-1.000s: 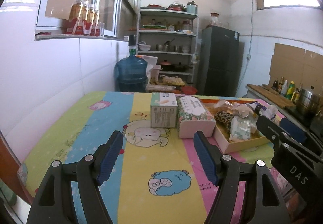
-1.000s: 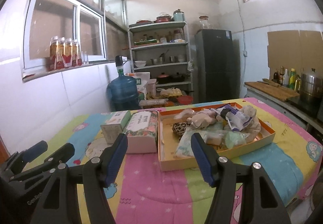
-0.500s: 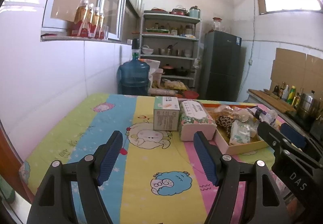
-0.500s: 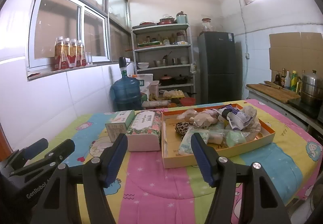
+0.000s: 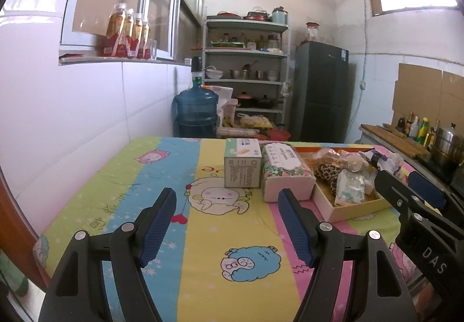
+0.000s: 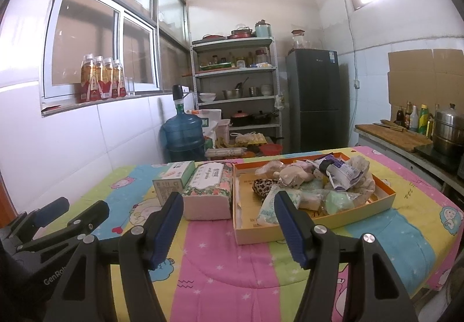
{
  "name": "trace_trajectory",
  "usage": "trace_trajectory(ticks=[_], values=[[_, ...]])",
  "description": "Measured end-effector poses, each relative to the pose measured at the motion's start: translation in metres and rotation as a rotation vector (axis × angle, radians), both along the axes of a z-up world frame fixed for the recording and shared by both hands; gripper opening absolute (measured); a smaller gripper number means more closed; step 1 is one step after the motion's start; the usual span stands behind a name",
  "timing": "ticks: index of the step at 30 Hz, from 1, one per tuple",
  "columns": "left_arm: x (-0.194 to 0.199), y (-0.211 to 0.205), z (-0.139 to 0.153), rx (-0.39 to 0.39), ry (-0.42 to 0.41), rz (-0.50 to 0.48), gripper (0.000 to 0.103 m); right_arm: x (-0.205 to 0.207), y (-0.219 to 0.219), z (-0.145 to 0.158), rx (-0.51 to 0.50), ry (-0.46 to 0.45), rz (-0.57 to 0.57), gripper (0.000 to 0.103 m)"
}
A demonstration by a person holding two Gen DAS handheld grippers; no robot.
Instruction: Organize soft objects
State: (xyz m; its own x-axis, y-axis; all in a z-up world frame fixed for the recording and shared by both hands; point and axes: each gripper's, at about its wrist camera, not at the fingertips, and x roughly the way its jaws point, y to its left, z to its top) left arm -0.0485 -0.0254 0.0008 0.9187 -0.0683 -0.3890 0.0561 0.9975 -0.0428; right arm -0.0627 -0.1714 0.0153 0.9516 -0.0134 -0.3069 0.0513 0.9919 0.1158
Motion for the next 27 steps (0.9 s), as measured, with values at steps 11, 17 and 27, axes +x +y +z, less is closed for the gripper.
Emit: trace_trajectory(ticks=[11,17,27], values=[[0.0008,-0.0014,-0.0001,0.009,0.005,-0.003,0.074,0.0026,-0.0018,-0.002,0.0,0.006,-0.002,0.065],[0.0014,-0.0026,0.0005,0.011,0.006,-0.008,0.074,0.0034,-0.0018,-0.0019,0.002,0.005,-0.004,0.065],[0.0029,-0.0036,-0.0011,0.006,0.013,-0.012,0.074,0.0032,-0.001,-0.0031,0.003,0.008,-0.001,0.065]])
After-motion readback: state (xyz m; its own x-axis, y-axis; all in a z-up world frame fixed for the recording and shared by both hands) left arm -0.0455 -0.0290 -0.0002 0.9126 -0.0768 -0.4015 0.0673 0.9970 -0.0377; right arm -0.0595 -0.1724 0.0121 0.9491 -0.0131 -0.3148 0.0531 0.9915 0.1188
